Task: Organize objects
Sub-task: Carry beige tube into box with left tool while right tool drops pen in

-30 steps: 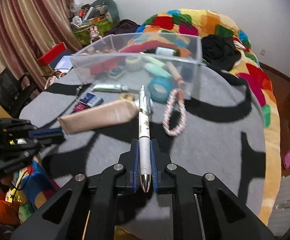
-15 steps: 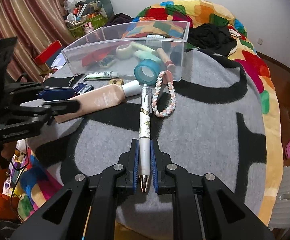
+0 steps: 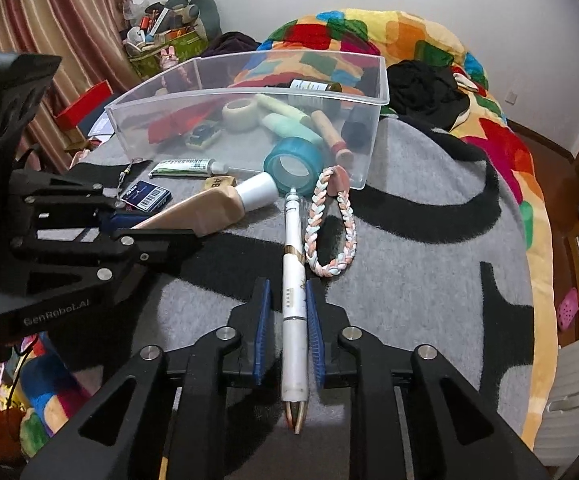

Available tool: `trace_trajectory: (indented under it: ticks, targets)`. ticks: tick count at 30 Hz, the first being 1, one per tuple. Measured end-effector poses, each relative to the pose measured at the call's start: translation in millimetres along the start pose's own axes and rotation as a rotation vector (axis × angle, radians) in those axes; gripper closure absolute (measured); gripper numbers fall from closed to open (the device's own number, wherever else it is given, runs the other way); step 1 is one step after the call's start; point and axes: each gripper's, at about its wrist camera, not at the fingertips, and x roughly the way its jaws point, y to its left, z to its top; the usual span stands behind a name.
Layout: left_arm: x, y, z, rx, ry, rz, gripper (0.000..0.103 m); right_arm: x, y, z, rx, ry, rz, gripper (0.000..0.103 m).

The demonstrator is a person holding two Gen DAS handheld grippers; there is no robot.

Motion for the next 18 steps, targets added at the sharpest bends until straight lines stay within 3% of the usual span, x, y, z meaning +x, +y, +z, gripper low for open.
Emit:
trace_trajectory:
  ticks: [10, 18]
  targets:
    - [-38.4, 14.0, -16.5, -0.107, -0.104, 0.021, 0.095, -29.9, 9.9, -0.2, 0.003, -0.08, 0.026, 0.093]
    - [-67.2, 31.5, -8.5, -0.18, -0.194, 0.036, 0.095, -50.8, 14.0, 28.9, 0.023, -0.169, 0.052, 0.093]
